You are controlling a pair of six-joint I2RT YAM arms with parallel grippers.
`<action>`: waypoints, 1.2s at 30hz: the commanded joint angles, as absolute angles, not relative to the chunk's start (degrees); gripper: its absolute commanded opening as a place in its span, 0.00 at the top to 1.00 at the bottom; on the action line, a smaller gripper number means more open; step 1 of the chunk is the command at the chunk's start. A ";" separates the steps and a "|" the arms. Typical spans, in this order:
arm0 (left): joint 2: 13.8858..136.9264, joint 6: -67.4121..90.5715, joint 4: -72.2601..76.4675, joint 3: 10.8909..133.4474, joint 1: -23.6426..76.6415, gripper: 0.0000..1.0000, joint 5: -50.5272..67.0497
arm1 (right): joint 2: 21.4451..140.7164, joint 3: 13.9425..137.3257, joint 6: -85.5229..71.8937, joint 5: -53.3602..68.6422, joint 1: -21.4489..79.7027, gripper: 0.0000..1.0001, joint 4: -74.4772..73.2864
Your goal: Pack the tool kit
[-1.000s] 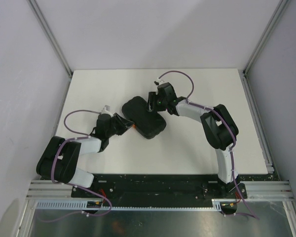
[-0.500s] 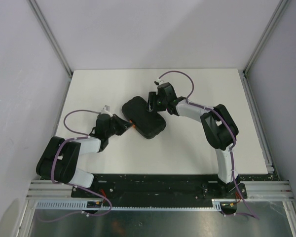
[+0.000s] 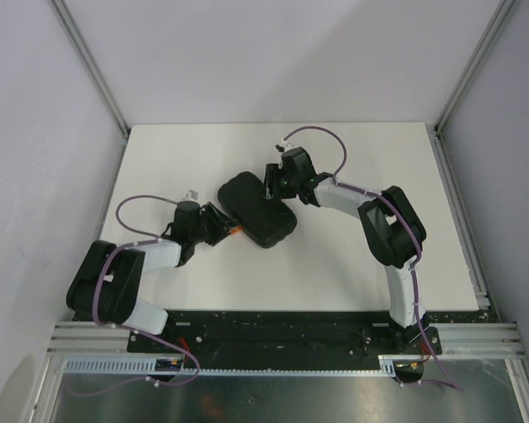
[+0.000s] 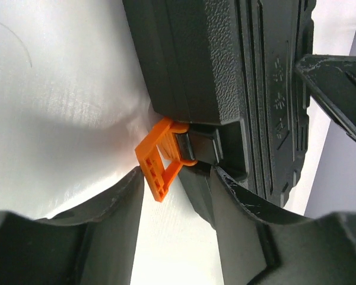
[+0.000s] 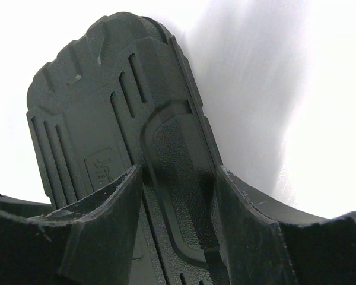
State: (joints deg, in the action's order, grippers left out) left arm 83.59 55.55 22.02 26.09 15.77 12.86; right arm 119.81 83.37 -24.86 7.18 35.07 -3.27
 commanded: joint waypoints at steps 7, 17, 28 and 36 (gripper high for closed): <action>85.04 53.88 21.29 30.24 15.88 0.80 12.15 | 129.12 77.70 -21.35 4.22 36.89 0.45 -24.17; 84.10 53.43 18.48 30.76 15.65 1.00 11.84 | 129.46 77.71 -21.34 4.21 36.85 0.45 -24.26; 81.73 54.72 17.14 33.92 15.57 1.00 14.50 | 129.82 77.74 -21.22 4.84 37.11 0.46 -24.49; 81.98 54.71 17.14 36.25 15.56 1.00 15.10 | 130.19 77.70 -21.10 5.54 37.52 0.46 -24.43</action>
State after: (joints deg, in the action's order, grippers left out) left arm 84.31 55.51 12.25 31.79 15.35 12.60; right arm 120.60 83.53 -25.04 7.46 35.07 -3.14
